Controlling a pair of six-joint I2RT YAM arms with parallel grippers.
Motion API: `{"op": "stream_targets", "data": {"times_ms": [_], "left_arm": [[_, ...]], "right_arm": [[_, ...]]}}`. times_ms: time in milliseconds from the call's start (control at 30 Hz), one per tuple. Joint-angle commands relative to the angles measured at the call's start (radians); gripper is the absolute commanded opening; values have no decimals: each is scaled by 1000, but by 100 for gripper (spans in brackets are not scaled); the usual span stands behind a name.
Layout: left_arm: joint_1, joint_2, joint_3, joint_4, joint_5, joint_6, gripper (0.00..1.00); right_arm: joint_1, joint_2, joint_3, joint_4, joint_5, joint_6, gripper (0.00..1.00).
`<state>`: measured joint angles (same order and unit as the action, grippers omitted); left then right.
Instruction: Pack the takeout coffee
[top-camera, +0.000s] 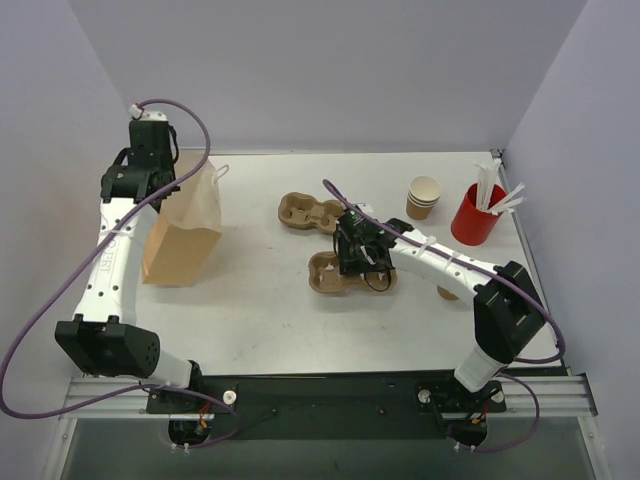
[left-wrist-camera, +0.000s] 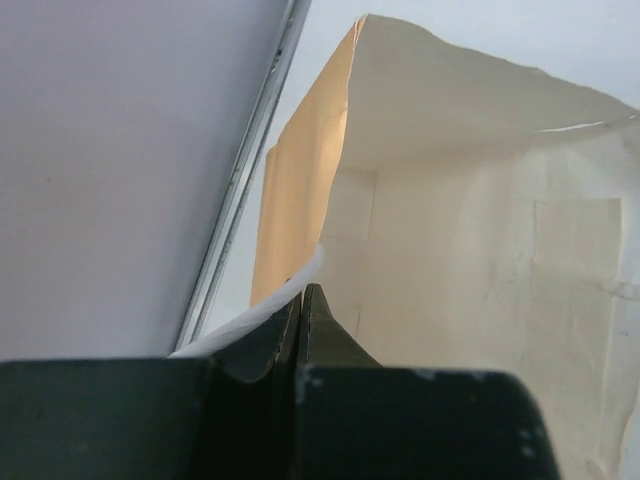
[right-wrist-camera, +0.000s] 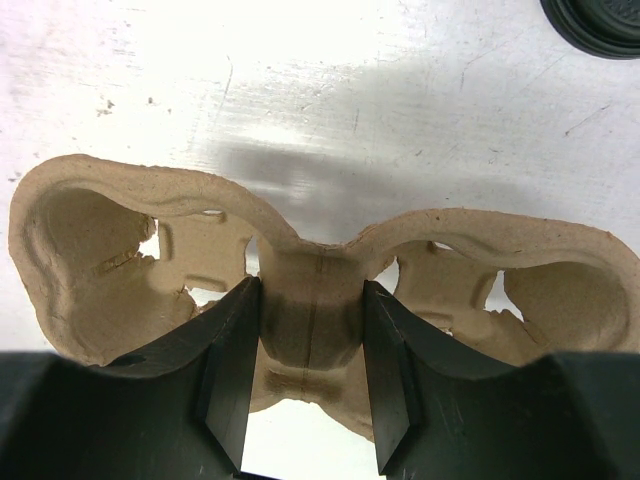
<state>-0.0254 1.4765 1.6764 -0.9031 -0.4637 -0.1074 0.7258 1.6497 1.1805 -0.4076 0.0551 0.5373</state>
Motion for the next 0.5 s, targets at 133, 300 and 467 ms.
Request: {"op": "stream_targets", "data": {"times_ms": [133,300,467], "left_arm": [[-273,-42,62,-16,-127,236,0],[-455,-53,-52,15,-200,342,0],[-551,-68,-102,59,-251,399,0]], "right_arm": [[-6,-122,-10,-16,48,-3,33],[-8,-189,-33,-19,92,-11,33],[-37,-281,-64,-23,118,-14,33]]}}
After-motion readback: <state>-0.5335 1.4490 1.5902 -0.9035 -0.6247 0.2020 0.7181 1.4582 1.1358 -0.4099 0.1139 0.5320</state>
